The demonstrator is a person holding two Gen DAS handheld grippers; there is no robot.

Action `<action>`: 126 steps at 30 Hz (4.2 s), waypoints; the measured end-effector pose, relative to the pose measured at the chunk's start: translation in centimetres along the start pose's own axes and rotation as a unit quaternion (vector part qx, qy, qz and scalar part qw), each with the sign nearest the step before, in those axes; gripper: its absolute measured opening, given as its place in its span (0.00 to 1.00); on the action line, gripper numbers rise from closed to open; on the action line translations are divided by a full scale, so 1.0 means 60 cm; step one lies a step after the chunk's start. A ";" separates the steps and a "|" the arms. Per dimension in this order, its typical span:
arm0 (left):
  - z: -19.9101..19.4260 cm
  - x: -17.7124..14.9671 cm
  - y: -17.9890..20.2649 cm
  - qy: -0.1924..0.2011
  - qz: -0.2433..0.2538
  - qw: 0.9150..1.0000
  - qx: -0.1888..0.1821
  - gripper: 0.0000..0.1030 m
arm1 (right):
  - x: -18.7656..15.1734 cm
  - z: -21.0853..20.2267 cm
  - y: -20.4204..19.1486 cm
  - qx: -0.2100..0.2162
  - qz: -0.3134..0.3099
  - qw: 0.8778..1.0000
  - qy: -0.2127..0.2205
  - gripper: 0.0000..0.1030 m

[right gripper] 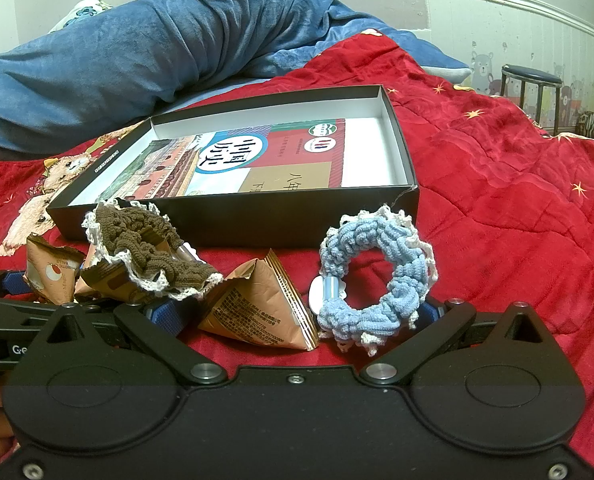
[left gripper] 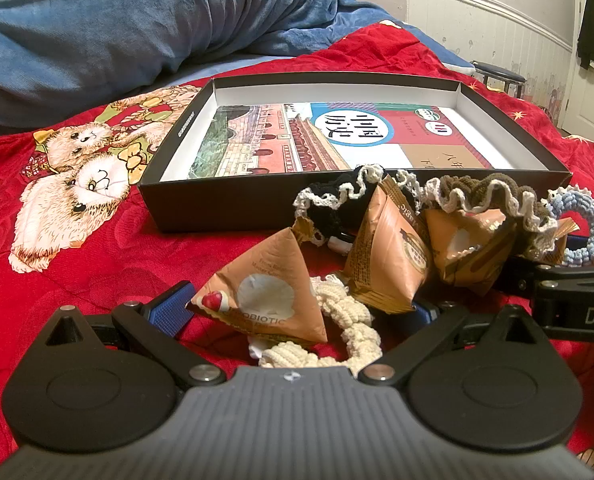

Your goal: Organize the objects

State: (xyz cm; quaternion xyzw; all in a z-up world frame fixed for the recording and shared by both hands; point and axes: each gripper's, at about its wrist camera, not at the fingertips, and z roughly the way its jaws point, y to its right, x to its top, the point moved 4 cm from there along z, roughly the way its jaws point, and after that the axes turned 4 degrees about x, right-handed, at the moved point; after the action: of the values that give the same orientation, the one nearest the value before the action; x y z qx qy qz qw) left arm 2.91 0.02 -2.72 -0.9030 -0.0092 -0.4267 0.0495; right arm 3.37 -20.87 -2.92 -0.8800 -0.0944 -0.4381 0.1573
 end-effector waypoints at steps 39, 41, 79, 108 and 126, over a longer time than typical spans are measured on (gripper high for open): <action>0.000 0.000 -0.001 0.000 0.000 1.000 0.001 1.00 | 0.000 -0.001 0.000 0.000 0.000 1.000 0.000 1.00; 0.000 -0.001 -0.002 0.001 -0.001 1.000 0.002 1.00 | 0.000 -0.001 0.000 0.000 0.000 1.000 0.000 1.00; -0.022 -0.002 -0.010 0.013 -0.019 0.999 0.024 1.00 | -0.001 -0.001 0.001 -0.004 -0.004 1.000 -0.003 1.00; -0.082 -0.041 0.007 -0.003 -0.028 1.000 -0.002 0.93 | 0.011 -0.016 -0.006 0.020 -0.018 0.998 -0.048 1.00; -0.077 -0.039 0.004 -0.001 -0.034 0.999 -0.005 0.43 | 0.056 -0.091 -0.041 0.133 -0.056 0.989 0.039 0.80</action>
State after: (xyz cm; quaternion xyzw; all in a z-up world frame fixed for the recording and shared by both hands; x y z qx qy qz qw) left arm -2.09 -0.62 -1.63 -0.9028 -0.0380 -0.4274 0.0299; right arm 0.58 -20.44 3.36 -0.8269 -0.1950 -0.4636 0.2516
